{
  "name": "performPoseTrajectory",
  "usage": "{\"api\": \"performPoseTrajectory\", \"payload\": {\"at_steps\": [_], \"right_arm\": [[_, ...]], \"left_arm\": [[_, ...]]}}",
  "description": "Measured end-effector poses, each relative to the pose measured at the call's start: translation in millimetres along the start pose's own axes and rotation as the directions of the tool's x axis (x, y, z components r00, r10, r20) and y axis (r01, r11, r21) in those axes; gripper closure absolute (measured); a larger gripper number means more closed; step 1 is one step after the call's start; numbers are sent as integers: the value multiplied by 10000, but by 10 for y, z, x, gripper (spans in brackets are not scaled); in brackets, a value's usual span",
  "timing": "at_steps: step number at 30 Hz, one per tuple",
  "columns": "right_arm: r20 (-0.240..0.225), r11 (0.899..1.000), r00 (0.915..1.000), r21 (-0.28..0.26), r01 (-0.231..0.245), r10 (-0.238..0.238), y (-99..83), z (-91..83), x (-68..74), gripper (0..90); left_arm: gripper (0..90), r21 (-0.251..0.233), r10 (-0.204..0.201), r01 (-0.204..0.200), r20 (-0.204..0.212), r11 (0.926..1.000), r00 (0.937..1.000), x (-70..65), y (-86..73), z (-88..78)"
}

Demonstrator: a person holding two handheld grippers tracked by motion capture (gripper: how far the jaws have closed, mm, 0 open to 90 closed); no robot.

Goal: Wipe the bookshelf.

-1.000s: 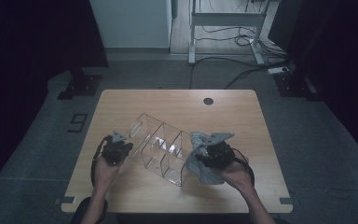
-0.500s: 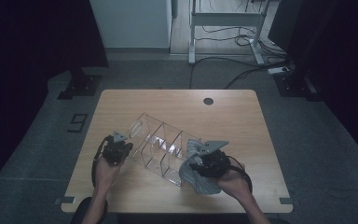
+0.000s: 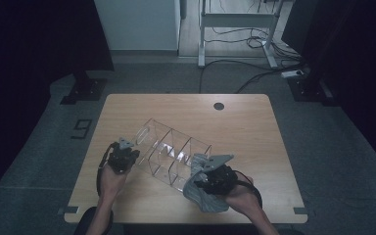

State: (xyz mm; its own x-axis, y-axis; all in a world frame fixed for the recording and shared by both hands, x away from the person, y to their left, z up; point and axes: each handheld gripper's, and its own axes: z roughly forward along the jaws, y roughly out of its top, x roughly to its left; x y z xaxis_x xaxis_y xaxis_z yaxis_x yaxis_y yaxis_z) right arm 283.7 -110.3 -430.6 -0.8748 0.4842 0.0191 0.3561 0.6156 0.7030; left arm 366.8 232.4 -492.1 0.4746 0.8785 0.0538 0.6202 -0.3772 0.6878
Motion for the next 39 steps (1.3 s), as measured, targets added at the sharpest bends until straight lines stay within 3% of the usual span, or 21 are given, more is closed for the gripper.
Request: {"api": "performPoseTrajectory", "payload": {"at_steps": [12, 19, 30, 39], "right_arm": [[-135, 9986, 9999, 518, -58, 65, -68, 152, 2, 671], [3, 9919, 10000, 1272, 67, -68, -162, 347, 5, 667], [71, 9921, 10000, 1252, -12, 3, -199, 366, -53, 667], [569, 9918, 9979, 1219, -383, 315, -244, 391, -208, 668]], "left_arm": [[866, -66, -13, 14, 178, 10000, 9998, 23, -17, -8], [867, -67, 109, -107, 319, 9999, 9994, 39, -25, -15], [869, -14, 583, -583, 494, 9983, 9971, 57, -29, -24], [867, -22, 698, -698, 558, 9976, 9960, 65, -30, -23]]}}
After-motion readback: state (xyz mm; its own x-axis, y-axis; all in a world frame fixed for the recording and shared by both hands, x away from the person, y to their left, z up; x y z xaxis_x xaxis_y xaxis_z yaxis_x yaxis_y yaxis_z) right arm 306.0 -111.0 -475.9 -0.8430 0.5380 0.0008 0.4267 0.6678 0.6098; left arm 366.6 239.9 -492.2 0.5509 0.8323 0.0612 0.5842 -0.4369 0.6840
